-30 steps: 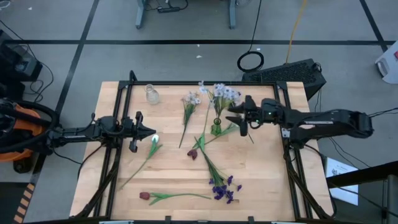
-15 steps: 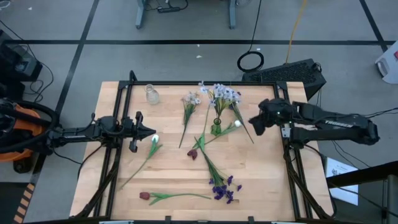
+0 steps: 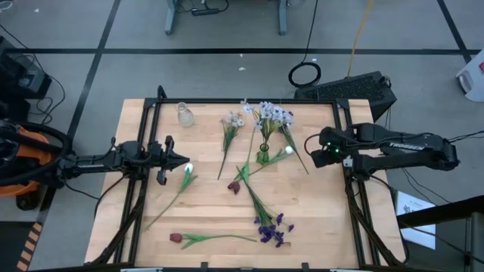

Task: Sort flowers into vase by color
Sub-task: Put the bottom white flower into the green vase

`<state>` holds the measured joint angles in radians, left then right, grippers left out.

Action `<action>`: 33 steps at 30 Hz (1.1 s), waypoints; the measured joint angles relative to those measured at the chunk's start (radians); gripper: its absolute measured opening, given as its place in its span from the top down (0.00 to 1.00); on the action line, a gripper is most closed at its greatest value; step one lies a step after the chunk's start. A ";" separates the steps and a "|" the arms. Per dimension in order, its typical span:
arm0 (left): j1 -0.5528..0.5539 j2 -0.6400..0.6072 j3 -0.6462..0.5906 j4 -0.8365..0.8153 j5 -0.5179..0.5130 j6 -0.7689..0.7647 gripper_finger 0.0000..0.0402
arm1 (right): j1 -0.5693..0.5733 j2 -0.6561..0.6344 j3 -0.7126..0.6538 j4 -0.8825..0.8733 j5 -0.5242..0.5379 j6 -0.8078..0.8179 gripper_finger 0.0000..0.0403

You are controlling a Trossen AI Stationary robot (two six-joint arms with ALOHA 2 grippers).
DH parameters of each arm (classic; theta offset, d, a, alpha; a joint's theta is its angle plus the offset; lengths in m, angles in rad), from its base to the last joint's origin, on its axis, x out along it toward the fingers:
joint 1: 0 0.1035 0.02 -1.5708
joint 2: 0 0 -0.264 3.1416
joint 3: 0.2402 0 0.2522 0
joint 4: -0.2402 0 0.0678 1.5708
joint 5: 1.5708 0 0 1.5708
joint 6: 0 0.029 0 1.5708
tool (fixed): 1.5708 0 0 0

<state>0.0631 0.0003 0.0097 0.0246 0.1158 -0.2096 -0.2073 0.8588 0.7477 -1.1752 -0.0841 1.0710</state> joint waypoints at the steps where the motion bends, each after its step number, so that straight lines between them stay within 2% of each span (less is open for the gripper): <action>1: 0.000 0.000 0.000 0.000 0.000 -0.081 0.97 | 0.000 0.005 -0.002 0.015 0.000 0.000 1.00; 6: 0.000 0.000 0.000 0.001 0.000 -0.585 0.97 | 0.000 0.023 -0.024 0.118 0.010 0.015 1.00; 9: 0.000 0.000 0.000 0.002 -0.003 -0.712 0.97 | 0.000 0.043 -0.027 0.169 0.013 0.041 1.00; 16: -0.008 0.036 0.007 -0.022 -0.014 -0.728 0.98 | 0.000 0.109 -0.027 0.239 0.061 0.044 1.00; 21: -0.036 0.140 0.112 -0.123 -0.037 -0.716 0.99 | 0.000 0.161 -0.028 0.256 0.061 0.034 1.00; 27: -0.060 0.347 0.302 -0.246 -0.106 -0.640 1.00 | 0.000 0.200 -0.028 0.293 0.059 -0.050 1.00; 33: -0.060 0.623 0.509 -0.501 -0.107 -0.646 1.00 | 0.000 0.204 -0.028 0.303 0.053 -0.105 1.00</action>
<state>0.0030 0.6233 0.5185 -0.4763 0.0088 -0.8557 -0.2073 1.0626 0.7200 -0.8721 -0.0308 0.9664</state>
